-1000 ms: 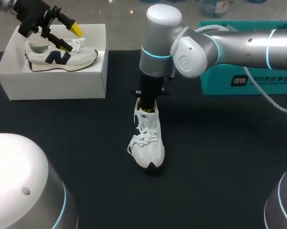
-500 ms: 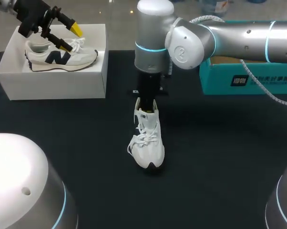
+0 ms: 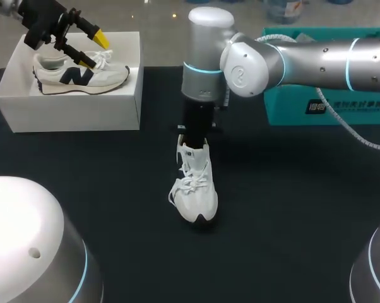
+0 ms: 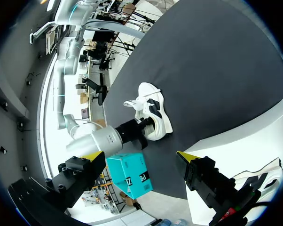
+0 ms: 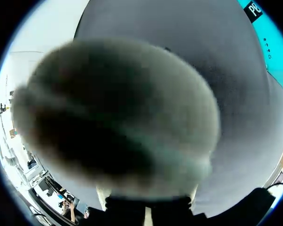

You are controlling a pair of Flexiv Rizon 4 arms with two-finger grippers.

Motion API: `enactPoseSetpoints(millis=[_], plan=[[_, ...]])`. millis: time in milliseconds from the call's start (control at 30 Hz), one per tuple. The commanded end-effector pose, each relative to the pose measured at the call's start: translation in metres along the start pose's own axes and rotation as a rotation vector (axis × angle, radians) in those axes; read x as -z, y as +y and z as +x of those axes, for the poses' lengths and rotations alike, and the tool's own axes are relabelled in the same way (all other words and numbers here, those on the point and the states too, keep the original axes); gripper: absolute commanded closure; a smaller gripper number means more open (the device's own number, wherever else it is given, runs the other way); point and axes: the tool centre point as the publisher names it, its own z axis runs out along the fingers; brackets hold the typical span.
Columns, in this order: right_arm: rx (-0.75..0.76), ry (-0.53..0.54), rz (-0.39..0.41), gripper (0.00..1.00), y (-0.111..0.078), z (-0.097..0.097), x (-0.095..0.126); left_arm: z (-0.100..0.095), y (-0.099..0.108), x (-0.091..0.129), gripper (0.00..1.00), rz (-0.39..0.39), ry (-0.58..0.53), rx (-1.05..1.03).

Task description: Take the shoe out of the shoebox, open the shoe tongue, remove and reinsert the insole, then place the shoe into the shoebox

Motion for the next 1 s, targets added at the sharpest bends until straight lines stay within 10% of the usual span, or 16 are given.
enactPoseSetpoints(millis=[33,767,800,833,867,1000], plan=[[-0.002,-0.039,-0.014,1.0,-0.011,0.009,0.025,0.0,0.0,0.001,0.0,0.002,0.002,-0.001],[-0.021,-0.077,0.175,1.0,-0.028,0.005,0.034,0.0,0.0,0.001,0.0,0.002,0.002,-0.001],[-0.024,-0.077,0.179,0.77,-0.029,0.004,0.034,0.0,0.0,0.001,0.0,0.002,0.002,-0.001],[-0.024,-0.077,0.179,0.21,-0.029,0.004,0.034,0.0,0.0,0.001,0.0,0.002,0.002,-0.001],[-0.023,-0.075,0.179,0.0,-0.03,0.004,0.035,0.0,0.0,0.001,0.0,0.002,0.002,-0.001],[-0.03,-0.074,0.188,0.0,-0.034,0.002,0.034,0.0,0.0,0.001,0.0,0.002,0.002,-0.001]])
